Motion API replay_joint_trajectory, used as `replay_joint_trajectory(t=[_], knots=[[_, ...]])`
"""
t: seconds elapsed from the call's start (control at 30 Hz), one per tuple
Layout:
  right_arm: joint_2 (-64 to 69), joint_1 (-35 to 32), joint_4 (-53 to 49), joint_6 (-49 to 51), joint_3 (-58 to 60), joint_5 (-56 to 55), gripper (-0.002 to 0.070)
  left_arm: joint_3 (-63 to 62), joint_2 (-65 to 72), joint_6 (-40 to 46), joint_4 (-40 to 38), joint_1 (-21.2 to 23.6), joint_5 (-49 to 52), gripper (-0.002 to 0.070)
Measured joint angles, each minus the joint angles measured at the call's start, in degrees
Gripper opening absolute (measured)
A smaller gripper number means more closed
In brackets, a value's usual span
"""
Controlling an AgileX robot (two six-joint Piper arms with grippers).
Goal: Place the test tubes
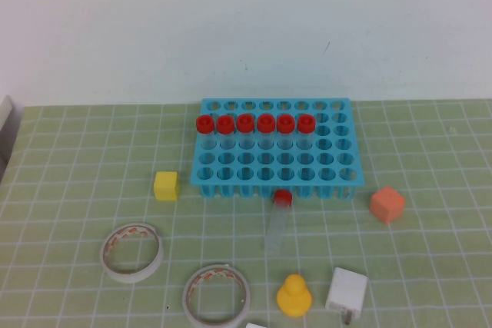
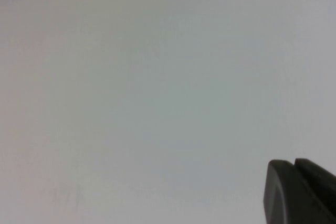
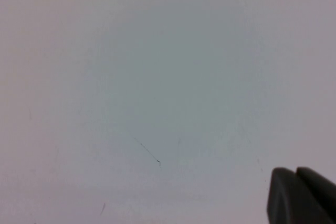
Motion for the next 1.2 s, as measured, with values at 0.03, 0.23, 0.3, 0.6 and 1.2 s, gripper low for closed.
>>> replay_joint_trajectory(t=[0.03, 0.23, 0.3, 0.6, 1.2], knots=[[0.0, 0.0, 0.0, 0.17, -1.08, 2.45, -0.0001, -2.83, 0.0, 0.28, 0.0, 0.0, 5.35, -0.0001], [0.59, 0.0, 0.0, 0.34, -12.47, 21.59, -0.0001, -14.57, 4.51, 0.5, -0.1, 0.0, 17.84, -0.0001], [2.96, 0.0, 0.04, 0.39, -16.01, 28.93, -0.0001, -17.09, 7.25, 0.5, -0.1, 0.0, 19.68, -0.0001], [27.68, 0.0, 8.97, -3.75, -25.1, 41.74, -0.0001, -23.36, 23.06, 0.5, -3.0, 0.0, 44.22, -0.0001], [83.64, 2.38, 54.19, -57.74, -46.15, 56.9, -0.0001, -23.36, 48.05, 0.5, -6.94, 0.0, 58.04, -0.0001]])
